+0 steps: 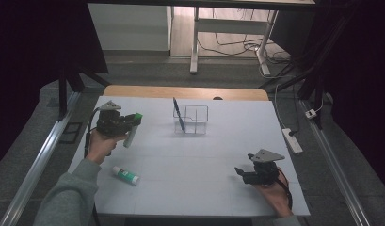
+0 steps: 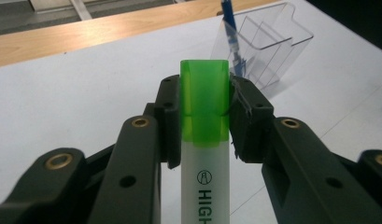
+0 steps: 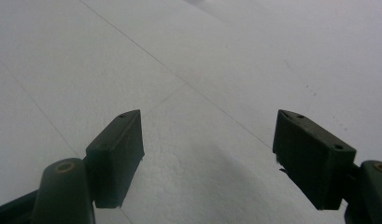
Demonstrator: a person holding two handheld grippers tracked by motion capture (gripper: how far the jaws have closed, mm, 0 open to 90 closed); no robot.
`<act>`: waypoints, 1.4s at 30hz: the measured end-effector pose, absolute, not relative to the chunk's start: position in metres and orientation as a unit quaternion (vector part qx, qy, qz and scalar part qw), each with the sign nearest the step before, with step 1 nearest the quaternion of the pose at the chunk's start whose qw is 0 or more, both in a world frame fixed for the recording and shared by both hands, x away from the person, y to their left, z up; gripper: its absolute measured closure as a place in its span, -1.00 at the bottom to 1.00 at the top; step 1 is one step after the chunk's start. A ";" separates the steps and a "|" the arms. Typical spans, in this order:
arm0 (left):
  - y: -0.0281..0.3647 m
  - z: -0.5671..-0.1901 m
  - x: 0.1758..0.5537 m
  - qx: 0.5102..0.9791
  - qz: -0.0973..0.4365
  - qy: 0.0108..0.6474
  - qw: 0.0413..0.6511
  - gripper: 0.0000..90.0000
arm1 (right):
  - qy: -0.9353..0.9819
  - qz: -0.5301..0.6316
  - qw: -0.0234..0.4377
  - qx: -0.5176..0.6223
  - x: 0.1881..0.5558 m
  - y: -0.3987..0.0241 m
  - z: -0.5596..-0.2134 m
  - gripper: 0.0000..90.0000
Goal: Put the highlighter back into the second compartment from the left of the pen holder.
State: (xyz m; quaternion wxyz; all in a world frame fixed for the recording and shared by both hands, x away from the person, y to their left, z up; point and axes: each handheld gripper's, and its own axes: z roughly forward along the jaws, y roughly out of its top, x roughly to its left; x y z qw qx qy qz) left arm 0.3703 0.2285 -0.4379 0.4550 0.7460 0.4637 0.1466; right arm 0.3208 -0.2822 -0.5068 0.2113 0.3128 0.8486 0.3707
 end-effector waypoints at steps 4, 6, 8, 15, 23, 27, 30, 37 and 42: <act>0.228 -0.433 0.369 0.740 0.144 0.461 0.469 0.47 | 0.849 0.371 0.211 0.312 0.321 -0.282 -0.507 -0.47; 0.227 -0.430 0.368 0.738 0.145 0.457 0.475 0.47 | 0.849 0.371 0.211 0.312 0.321 -0.282 -0.507 -0.47; 0.225 -0.427 0.367 0.737 0.145 0.453 0.481 0.47 | 0.849 0.371 0.210 0.312 0.321 -0.282 -0.507 -0.47; 0.215 -0.418 0.367 0.735 0.144 0.440 0.495 0.47 | 0.849 0.372 0.210 0.312 0.321 -0.282 -0.507 -0.47; 0.200 -0.409 0.370 0.737 0.143 0.427 0.504 0.47 | 0.850 0.371 0.211 0.310 0.321 -0.282 -0.507 -0.47; 0.193 -0.405 0.372 0.737 0.141 0.418 0.511 0.47 | 0.848 0.372 0.209 0.314 0.321 -0.284 -0.507 -0.47; 0.187 -0.403 0.374 0.737 0.138 0.413 0.516 0.47 | 0.845 0.377 0.207 0.317 0.321 -0.286 -0.507 -0.47; 0.176 -0.397 0.379 0.739 0.136 0.404 0.521 0.47 | 0.842 0.385 0.201 0.321 0.322 -0.288 -0.508 -0.46; 0.172 -0.392 0.382 0.738 0.138 0.397 0.528 0.47 | 0.844 0.382 0.200 0.317 0.323 -0.287 -0.508 -0.46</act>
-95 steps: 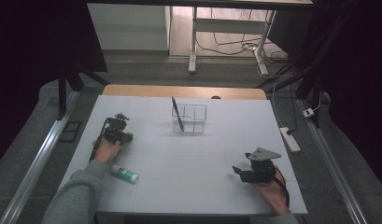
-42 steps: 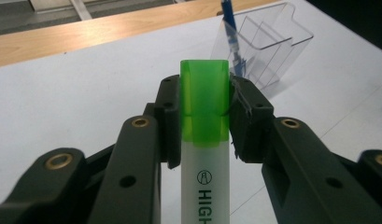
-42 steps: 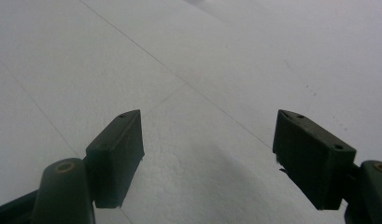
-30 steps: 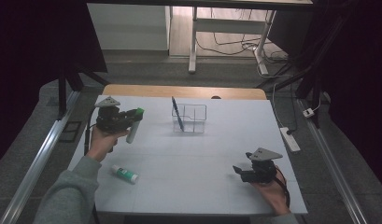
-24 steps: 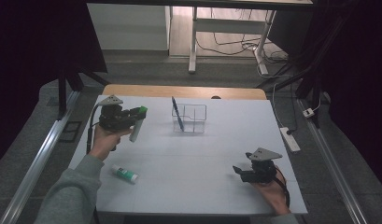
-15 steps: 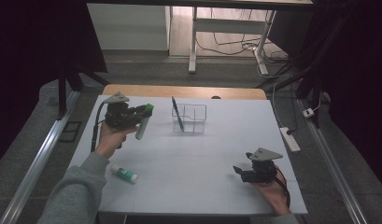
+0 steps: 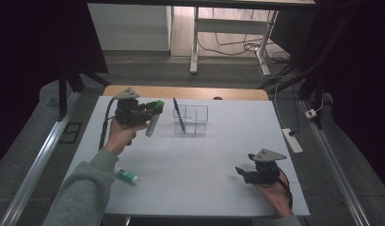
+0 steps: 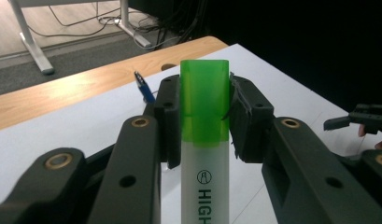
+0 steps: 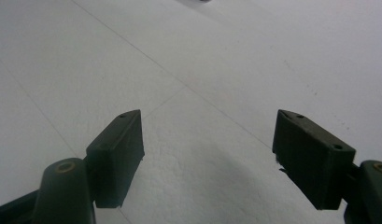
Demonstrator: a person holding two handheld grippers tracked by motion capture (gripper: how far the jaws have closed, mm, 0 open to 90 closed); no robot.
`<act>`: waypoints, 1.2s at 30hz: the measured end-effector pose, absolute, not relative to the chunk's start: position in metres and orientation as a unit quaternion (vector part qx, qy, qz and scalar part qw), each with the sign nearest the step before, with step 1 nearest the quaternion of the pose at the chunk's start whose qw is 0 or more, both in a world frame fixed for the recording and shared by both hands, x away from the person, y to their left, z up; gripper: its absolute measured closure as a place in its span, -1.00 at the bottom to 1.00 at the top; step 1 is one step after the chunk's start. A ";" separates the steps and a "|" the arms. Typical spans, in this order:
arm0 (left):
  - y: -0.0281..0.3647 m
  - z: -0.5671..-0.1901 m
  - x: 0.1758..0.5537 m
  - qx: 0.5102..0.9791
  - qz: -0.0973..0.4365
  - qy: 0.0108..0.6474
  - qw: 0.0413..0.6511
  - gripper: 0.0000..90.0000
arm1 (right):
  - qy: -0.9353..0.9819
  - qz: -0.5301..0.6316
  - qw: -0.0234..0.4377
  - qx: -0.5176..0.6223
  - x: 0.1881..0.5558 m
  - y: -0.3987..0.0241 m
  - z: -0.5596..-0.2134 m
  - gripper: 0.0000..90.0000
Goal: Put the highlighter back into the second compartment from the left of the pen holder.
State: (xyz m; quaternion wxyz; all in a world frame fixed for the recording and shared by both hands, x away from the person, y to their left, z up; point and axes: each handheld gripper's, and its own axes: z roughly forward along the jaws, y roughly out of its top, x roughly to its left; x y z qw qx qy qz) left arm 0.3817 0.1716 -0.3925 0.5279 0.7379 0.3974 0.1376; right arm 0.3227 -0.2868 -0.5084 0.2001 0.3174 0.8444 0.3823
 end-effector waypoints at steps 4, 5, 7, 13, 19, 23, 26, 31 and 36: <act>0.167 -0.392 0.387 0.734 0.132 0.398 0.534 0.47 | 0.840 0.388 0.200 0.322 0.324 -0.288 -0.508 -0.46; 0.166 -0.392 0.388 0.733 0.129 0.397 0.537 0.47 | 0.841 0.388 0.199 0.321 0.325 -0.288 -0.507 -0.46; 0.162 -0.393 0.390 0.732 0.127 0.396 0.539 0.47 | 0.843 0.383 0.198 0.321 0.324 -0.287 -0.508 -0.46; 0.149 -0.393 0.395 0.737 0.124 0.387 0.540 0.47 | 0.844 0.380 0.203 0.319 0.323 -0.288 -0.509 -0.46; 0.139 -0.392 0.400 0.742 0.122 0.381 0.539 0.47 | 0.844 0.381 0.203 0.319 0.323 -0.286 -0.508 -0.46; 0.136 -0.390 0.404 0.737 0.116 0.382 0.546 0.47 | 0.845 0.378 0.202 0.318 0.324 -0.286 -0.509 -0.46; 0.133 -0.390 0.408 0.735 0.113 0.385 0.546 0.47 | 0.844 0.380 0.203 0.320 0.323 -0.288 -0.509 -0.46; 0.128 -0.390 0.414 0.732 0.107 0.388 0.550 0.47 | 0.845 0.378 0.202 0.319 0.323 -0.288 -0.508 -0.46; 0.121 -0.389 0.420 0.734 0.111 0.387 0.547 0.47 | 0.846 0.378 0.202 0.318 0.323 -0.287 -0.509 -0.46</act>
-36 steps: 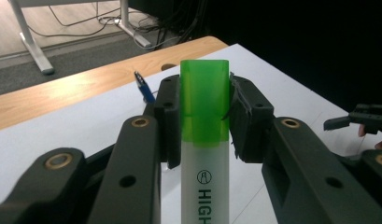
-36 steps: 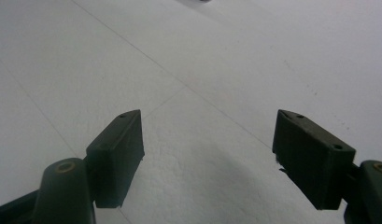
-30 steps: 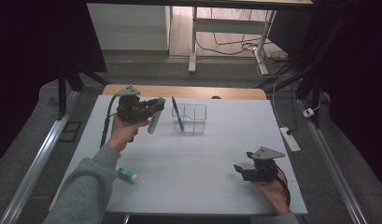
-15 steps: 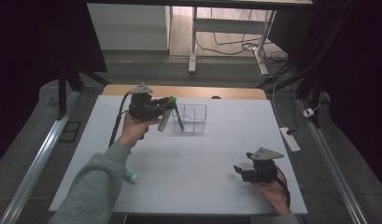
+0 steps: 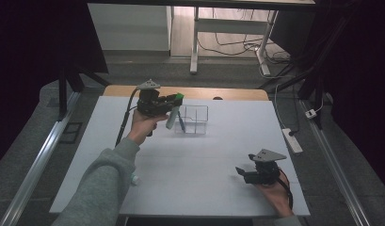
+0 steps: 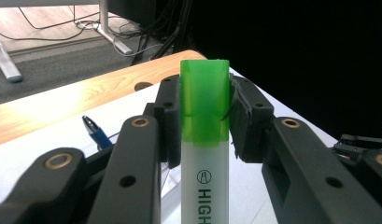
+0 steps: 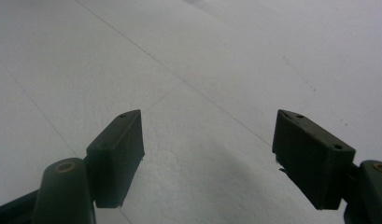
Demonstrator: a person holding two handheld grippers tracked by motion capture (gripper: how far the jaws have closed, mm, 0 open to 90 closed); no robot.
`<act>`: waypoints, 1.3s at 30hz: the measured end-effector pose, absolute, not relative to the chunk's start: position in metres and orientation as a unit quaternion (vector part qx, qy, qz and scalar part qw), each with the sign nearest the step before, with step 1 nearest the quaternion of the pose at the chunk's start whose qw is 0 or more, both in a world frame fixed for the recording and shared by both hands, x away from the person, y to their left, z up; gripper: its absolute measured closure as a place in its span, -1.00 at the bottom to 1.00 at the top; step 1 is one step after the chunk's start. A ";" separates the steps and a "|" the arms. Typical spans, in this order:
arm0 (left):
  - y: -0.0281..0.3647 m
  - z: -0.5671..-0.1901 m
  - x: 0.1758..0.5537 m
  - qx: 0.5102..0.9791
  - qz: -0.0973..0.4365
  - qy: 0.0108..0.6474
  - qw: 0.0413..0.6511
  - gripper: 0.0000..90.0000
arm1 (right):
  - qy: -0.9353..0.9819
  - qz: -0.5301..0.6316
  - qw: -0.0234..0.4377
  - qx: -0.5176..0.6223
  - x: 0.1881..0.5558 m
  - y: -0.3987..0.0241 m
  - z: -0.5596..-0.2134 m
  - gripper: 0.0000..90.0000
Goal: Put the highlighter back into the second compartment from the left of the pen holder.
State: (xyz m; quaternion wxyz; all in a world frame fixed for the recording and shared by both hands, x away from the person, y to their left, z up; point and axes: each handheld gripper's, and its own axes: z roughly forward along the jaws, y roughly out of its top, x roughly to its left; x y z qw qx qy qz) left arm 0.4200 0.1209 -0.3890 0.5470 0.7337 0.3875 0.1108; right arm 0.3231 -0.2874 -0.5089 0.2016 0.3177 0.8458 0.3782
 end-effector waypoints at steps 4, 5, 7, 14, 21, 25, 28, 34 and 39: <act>0.117 -0.390 0.426 0.735 0.112 0.388 0.545 0.47 | 0.846 0.377 0.202 0.318 0.323 -0.287 -0.509 -0.46; 0.116 -0.391 0.428 0.735 0.112 0.387 0.545 0.47 | 0.846 0.377 0.202 0.318 0.323 -0.287 -0.509 -0.46; 0.113 -0.392 0.431 0.735 0.116 0.387 0.545 0.47 | 0.846 0.376 0.204 0.318 0.323 -0.287 -0.509 -0.46; 0.105 -0.393 0.440 0.733 0.127 0.385 0.546 0.47 | 0.847 0.374 0.203 0.319 0.323 -0.286 -0.510 -0.46; 0.094 -0.392 0.449 0.736 0.133 0.381 0.543 0.47 | 0.848 0.372 0.203 0.319 0.323 -0.287 -0.510 -0.45; 0.089 -0.389 0.452 0.739 0.139 0.375 0.542 0.47 | 0.848 0.372 0.203 0.317 0.323 -0.287 -0.510 -0.45; 0.086 -0.387 0.457 0.739 0.137 0.375 0.543 0.47 | 0.848 0.373 0.203 0.318 0.323 -0.287 -0.510 -0.45; 0.078 -0.386 0.464 0.740 0.140 0.371 0.543 0.47 | 0.848 0.372 0.203 0.317 0.324 -0.287 -0.510 -0.45; 0.072 -0.386 0.469 0.741 0.147 0.368 0.542 0.47 | 0.848 0.371 0.201 0.321 0.324 -0.288 -0.510 -0.45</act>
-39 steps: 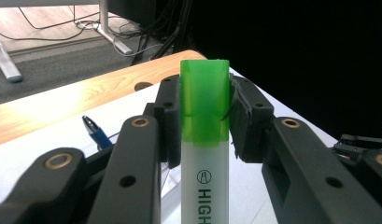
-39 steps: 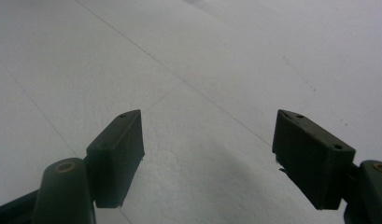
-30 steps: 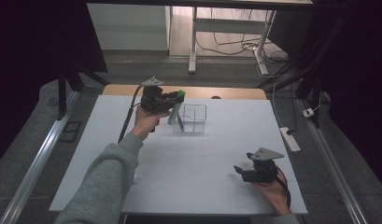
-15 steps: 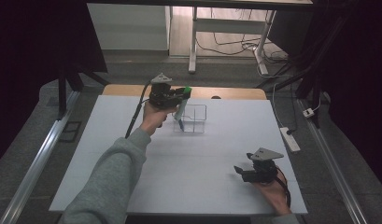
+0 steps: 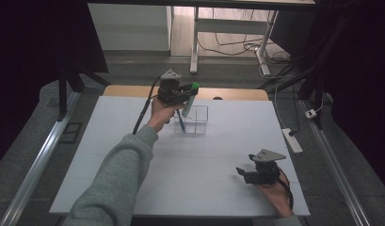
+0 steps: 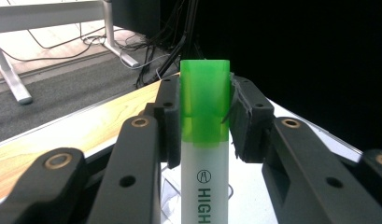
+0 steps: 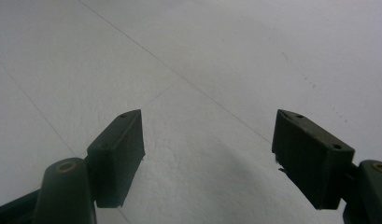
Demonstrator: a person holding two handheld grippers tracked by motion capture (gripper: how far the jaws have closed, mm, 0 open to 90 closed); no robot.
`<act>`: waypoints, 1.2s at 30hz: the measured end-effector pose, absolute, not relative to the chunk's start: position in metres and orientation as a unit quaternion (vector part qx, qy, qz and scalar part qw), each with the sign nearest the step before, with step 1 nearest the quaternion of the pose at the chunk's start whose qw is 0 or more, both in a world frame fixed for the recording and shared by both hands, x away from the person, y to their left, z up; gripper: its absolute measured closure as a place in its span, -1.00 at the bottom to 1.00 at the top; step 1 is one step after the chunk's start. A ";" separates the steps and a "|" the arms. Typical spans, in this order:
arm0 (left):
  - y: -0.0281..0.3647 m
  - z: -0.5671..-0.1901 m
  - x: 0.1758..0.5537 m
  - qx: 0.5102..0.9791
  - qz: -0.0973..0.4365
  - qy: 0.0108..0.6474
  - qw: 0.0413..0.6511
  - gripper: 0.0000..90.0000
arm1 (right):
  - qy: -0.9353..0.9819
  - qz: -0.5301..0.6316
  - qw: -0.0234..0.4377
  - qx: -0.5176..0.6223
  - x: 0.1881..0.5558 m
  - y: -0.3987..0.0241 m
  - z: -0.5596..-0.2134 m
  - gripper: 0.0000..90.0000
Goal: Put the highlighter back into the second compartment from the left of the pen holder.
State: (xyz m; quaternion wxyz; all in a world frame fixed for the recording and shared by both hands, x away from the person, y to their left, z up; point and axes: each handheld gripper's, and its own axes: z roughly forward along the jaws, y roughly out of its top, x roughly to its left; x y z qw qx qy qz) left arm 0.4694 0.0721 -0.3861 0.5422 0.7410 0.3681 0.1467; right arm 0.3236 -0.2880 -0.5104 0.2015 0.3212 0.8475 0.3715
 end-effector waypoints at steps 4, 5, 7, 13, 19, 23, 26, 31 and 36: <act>0.065 -0.388 0.476 0.746 0.150 0.363 0.538 0.47 | 0.848 0.370 0.202 0.322 0.324 -0.288 -0.510 -0.45; 0.063 -0.389 0.477 0.746 0.150 0.362 0.539 0.47 | 0.848 0.370 0.203 0.322 0.324 -0.288 -0.510 -0.45; 0.061 -0.391 0.480 0.746 0.149 0.362 0.539 0.47 | 0.848 0.370 0.203 0.321 0.324 -0.288 -0.511 -0.45; 0.055 -0.398 0.489 0.741 0.151 0.365 0.542 0.46 | 0.848 0.369 0.201 0.322 0.324 -0.288 -0.511 -0.45; 0.054 -0.404 0.495 0.743 0.157 0.372 0.534 0.46 | 0.849 0.370 0.200 0.319 0.323 -0.287 -0.510 -0.46; 0.054 -0.409 0.498 0.752 0.159 0.373 0.520 0.45 | 0.850 0.370 0.198 0.318 0.323 -0.287 -0.511 -0.46; 0.053 -0.410 0.497 0.761 0.158 0.367 0.510 0.29 | 0.850 0.370 0.198 0.318 0.324 -0.287 -0.511 -0.46; 0.056 -0.407 0.492 0.769 0.153 0.360 0.506 0.07 | 0.851 0.369 0.197 0.318 0.324 -0.287 -0.512 -0.46; 0.064 -0.403 0.486 0.771 0.144 0.355 0.508 0.05 | 0.852 0.368 0.197 0.316 0.323 -0.285 -0.511 -0.46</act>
